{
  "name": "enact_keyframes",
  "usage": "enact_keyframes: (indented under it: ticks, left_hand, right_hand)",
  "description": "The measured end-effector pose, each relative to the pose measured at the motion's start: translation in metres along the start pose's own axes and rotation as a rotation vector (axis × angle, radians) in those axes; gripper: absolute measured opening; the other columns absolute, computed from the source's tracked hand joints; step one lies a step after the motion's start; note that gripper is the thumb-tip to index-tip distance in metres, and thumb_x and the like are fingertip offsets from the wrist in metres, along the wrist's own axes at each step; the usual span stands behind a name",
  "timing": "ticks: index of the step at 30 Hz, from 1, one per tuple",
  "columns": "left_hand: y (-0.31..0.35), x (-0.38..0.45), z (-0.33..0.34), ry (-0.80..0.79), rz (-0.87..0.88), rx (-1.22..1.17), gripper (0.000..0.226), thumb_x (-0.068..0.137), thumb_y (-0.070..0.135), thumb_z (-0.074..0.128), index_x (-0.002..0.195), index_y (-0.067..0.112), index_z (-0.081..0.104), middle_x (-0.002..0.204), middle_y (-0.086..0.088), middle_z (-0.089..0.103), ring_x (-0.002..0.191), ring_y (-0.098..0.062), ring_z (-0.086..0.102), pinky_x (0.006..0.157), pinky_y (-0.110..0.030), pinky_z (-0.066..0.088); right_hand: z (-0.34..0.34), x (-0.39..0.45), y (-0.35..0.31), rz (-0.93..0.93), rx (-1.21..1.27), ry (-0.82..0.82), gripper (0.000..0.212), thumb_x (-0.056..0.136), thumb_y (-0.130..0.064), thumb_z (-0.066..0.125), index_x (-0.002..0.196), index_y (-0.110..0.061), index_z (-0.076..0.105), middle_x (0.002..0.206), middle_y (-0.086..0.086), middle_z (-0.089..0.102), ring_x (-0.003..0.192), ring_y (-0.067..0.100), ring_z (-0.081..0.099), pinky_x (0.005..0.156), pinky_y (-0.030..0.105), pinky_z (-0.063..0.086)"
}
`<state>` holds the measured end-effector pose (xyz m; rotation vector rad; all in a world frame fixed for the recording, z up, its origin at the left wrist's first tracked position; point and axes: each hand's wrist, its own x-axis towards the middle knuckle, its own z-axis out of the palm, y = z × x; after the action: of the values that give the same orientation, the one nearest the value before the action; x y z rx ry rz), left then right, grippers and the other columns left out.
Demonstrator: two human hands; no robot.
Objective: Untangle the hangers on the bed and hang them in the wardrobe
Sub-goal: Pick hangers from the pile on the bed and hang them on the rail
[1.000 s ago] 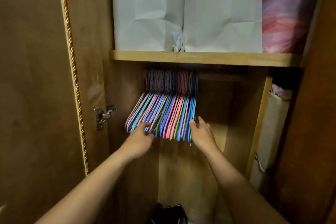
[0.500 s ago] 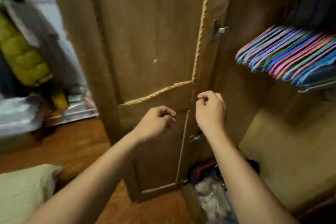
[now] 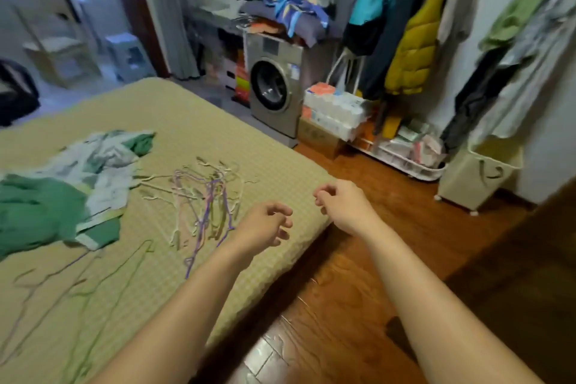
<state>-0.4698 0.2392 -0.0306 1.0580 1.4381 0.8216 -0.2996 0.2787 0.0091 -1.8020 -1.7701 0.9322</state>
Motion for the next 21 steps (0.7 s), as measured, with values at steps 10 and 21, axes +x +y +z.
enact_keyframes:
  ticks: [10, 21]
  left_hand:
    - [-0.167, -0.015, -0.223, 0.284, -0.373, -0.186, 0.020, 0.100, 0.012, 0.043, 0.102, 0.011, 0.063, 0.081, -0.002, 0.061, 0.062, -0.016, 0.056, 0.053, -0.022, 0.040]
    - [-0.271, 0.016, -0.275, 0.455, -0.726, -0.213, 0.020, 0.102, 0.016, 0.047, 0.103, 0.005, 0.063, 0.086, -0.011, 0.065, 0.060, -0.019, 0.058, 0.053, -0.027, 0.038]
  right_hand:
    - [0.260, 0.060, -0.056, 0.101, 0.043, -0.490, 0.016, 0.095, -0.018, 0.056, 0.083, -0.016, 0.065, 0.078, 0.002, 0.067, 0.062, 0.013, 0.060, 0.051, 0.019, 0.042]
    - [0.390, 0.144, 0.050, 0.464, -0.195, -0.746, 0.021, 0.091, -0.026, 0.050, 0.085, -0.012, 0.064, 0.086, 0.009, 0.069, 0.087, 0.036, 0.071, 0.066, 0.037, 0.054]
